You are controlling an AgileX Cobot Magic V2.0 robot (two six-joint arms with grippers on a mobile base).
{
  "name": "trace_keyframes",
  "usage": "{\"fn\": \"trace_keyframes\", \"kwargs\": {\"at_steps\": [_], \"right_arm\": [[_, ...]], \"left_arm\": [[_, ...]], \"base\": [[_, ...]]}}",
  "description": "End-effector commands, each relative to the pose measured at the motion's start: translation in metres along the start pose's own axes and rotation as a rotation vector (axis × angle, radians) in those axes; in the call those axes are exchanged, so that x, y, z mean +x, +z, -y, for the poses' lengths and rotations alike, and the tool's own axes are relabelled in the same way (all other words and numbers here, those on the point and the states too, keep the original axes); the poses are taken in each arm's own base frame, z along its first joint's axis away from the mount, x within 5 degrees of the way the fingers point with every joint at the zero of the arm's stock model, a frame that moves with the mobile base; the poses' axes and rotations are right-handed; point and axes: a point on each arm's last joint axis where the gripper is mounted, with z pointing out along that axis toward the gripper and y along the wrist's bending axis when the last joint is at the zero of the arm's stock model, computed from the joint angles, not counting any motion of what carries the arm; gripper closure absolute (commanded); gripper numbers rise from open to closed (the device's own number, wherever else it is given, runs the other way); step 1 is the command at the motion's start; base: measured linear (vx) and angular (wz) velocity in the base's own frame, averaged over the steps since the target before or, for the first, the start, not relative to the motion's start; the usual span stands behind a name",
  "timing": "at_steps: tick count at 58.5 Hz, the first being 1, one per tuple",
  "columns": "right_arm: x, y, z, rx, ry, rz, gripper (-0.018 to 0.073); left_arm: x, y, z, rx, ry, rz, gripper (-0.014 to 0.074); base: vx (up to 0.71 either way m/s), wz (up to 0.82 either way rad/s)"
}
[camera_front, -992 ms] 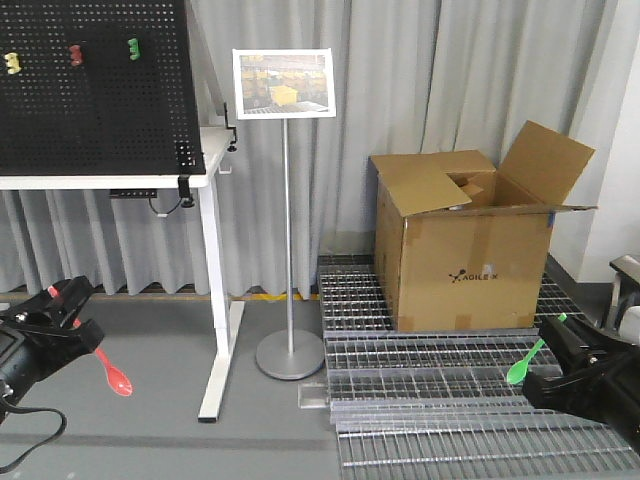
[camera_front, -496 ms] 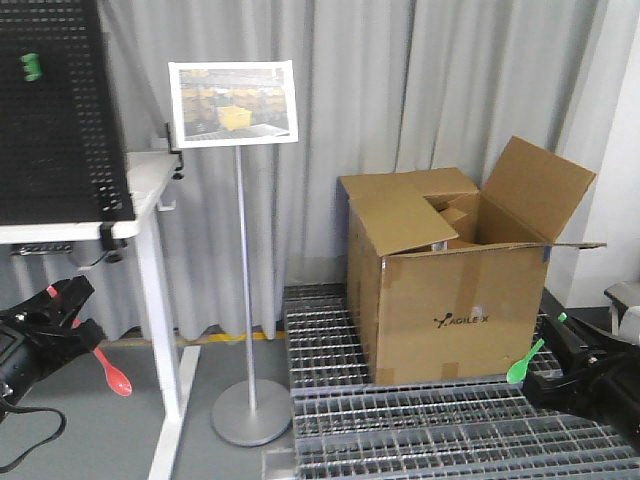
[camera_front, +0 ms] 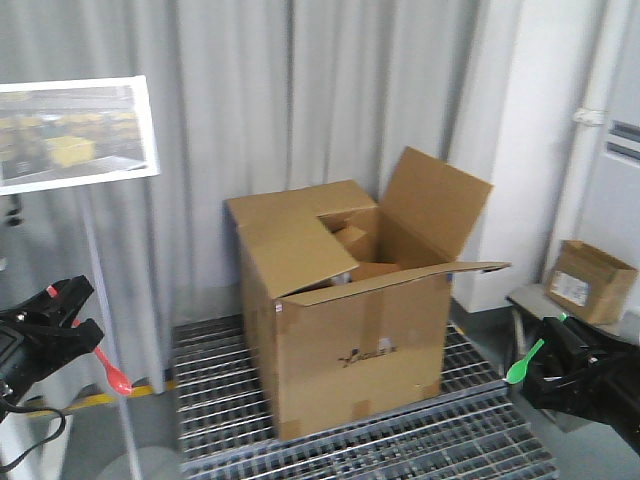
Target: Sort red and green spoons into left cabinet
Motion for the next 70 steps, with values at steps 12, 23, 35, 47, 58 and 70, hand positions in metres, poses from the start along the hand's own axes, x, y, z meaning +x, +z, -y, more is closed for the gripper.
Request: {"fn": "trace_keyframes", "kwargs": {"at_steps": [12, 23, 35, 47, 58, 70], "right_arm": [[-0.0216, -0.0014, -0.0027, -0.023, -0.011, 0.131, 0.0565], [-0.0216, -0.0014, -0.0027, -0.023, -0.011, 0.131, 0.0565], [-0.0215, -0.0014, -0.0027, -0.023, -0.011, 0.13, 0.0565], [-0.0215, -0.0014, -0.0027, -0.023, -0.012, 0.13, 0.0565], [-0.0215, -0.0014, -0.0027, -0.023, -0.011, 0.13, 0.0565], [-0.0215, -0.0014, -0.0027, -0.023, -0.011, 0.13, 0.0565]], "left_arm": [[-0.0233, 0.0, 0.0101, 0.056, 0.003, 0.129, 0.06], [-0.0233, 0.0, 0.0101, 0.056, 0.003, 0.129, 0.06], [-0.0233, 0.0, 0.0101, 0.056, 0.003, 0.129, 0.06], [-0.0233, 0.0, 0.0101, 0.056, 0.003, 0.129, 0.06], [-0.0233, 0.0, 0.0101, 0.056, 0.003, 0.129, 0.06], [-0.0233, 0.0, 0.0101, 0.056, 0.003, 0.129, 0.06]], "base": [[0.27, -0.51], [0.21, -0.65], [0.18, -0.72], [0.18, -0.72], [0.17, -0.68], [0.16, -0.62]]}}
